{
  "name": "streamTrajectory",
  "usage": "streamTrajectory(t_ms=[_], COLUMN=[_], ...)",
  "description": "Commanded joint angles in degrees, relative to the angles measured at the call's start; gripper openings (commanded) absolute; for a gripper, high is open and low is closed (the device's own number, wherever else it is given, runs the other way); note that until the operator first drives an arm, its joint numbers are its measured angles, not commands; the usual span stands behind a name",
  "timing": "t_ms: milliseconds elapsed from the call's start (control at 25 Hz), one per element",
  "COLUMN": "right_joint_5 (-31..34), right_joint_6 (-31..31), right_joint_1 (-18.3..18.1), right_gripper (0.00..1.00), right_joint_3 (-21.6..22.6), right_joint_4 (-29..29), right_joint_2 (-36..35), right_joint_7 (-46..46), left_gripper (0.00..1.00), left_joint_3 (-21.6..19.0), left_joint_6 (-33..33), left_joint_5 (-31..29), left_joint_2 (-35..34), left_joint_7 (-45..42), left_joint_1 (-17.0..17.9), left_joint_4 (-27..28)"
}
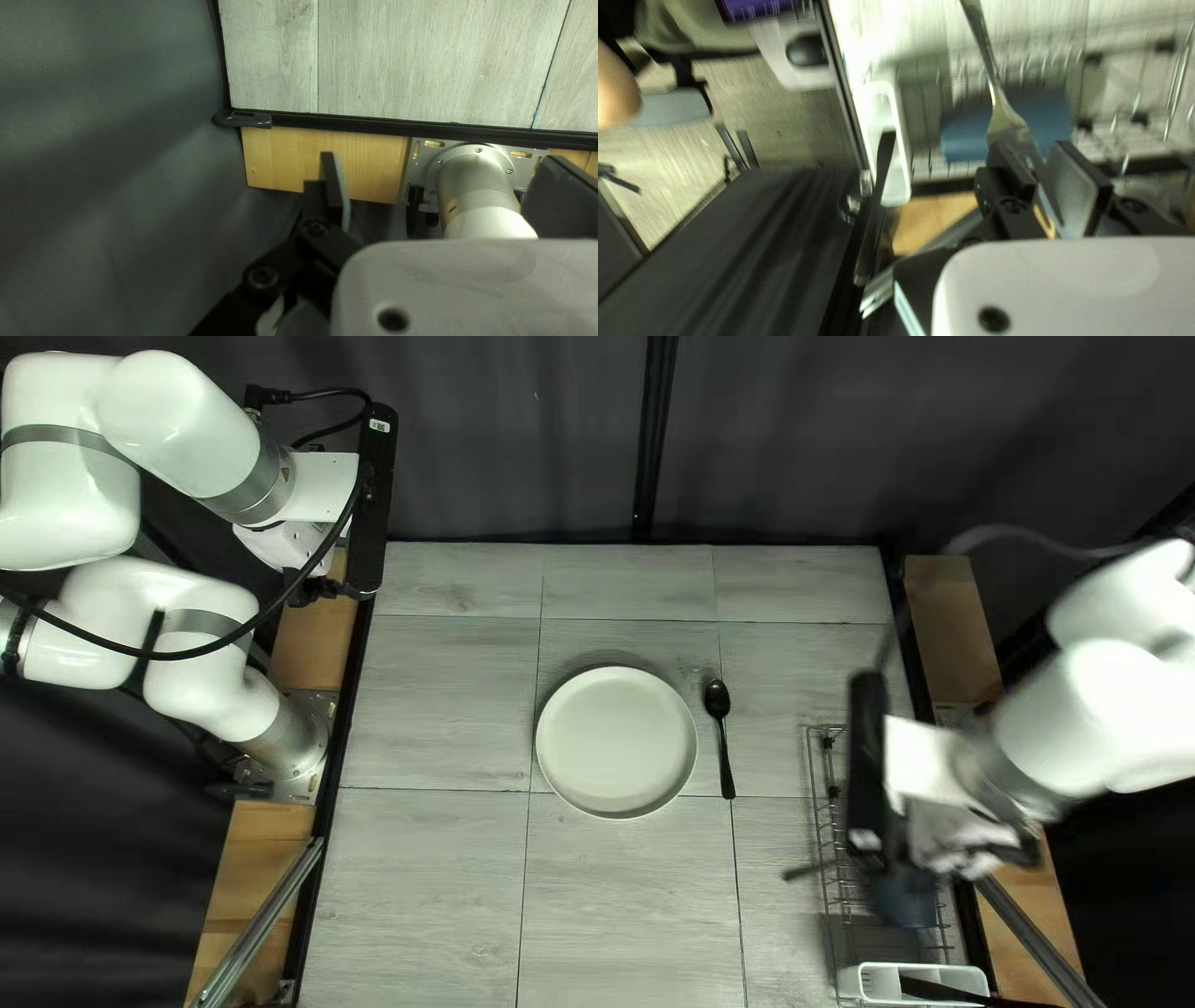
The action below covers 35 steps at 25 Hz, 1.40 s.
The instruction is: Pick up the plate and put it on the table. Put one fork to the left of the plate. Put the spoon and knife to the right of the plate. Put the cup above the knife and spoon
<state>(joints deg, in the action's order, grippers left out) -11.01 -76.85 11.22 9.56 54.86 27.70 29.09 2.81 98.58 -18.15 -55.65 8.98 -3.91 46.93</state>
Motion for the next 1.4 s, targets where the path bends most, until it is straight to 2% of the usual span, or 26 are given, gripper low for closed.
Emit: streamTrajectory(t_ms=[40,320,400,440,520,640,680,800,1080,1200,1400], right_joint_5=[2.87,2.87,3.67,3.56,3.86,5.47,5.92,7.47,11.88,11.74,11.74], right_joint_6=[5.0,5.0,5.74,7.68,9.74,13.9,15.09,17.42,20.8,24.29,24.29], right_joint_1=[-2.96,-2.96,-2.85,-2.9,-3.12,-3.99,-4.29,-5.3,-9.93,-10.0,-10.0], right_gripper=[0.0,0.0,0.0,0.0,0.0,0.0,0.0,0.0,0.0,0.0,0.0], right_joint_3=[-5.38,-5.38,-4.98,-5.23,-5.46,-5.88,-5.93,-6.13,-9.63,-10.04,-10.04], right_joint_4=[1.98,1.98,1.39,0.45,-0.33,-0.44,0.1,0.85,0.96,0.16,0.16], right_joint_2=[-4.33,-4.33,-4.36,-4.29,-3.79,-4.6,-5.47,-6.57,-5.63,-5.1,-5.1], right_joint_7=[-8.68,-8.68,-9.08,-9.77,-10.47,-11.38,-11.25,-10.69,-11.18,-11.74,-11.74], left_gripper=[1.0,1.0,1.0,1.0,1.0,1.0,1.0,1.0,1.0,1.0,1.0], left_joint_3=[0.0,0.0,-0.24,-1.43,-2.61,-5.43,-6.13,-6.41,-6.41,-6.41,-6.45], left_joint_6=[0.0,0.0,-3.92,-8.4,-12.52,-22.79,-25.32,-25.83,-25.83,-25.83,-30.93], left_joint_5=[0.0,0.0,2.27,4.33,6.25,10.02,10.5,10.39,10.39,10.39,11.76], left_joint_2=[0.0,0.0,2.7,4.85,5.55,6.1,7.49,8.94,8.94,8.94,5.88], left_joint_7=[0.0,0.0,-2.62,-5.36,-7.87,-14.23,-15.37,-14.73,-14.73,-14.73,-18.89], left_joint_1=[0.0,0.0,0.46,1.25,1.89,3.0,3.29,3.8,3.8,3.8,2.78], left_joint_4=[0.0,0.0,-1.03,-2.04,-3.62,-7.95,-7.79,-6.47,-6.47,-6.47,-10.62])
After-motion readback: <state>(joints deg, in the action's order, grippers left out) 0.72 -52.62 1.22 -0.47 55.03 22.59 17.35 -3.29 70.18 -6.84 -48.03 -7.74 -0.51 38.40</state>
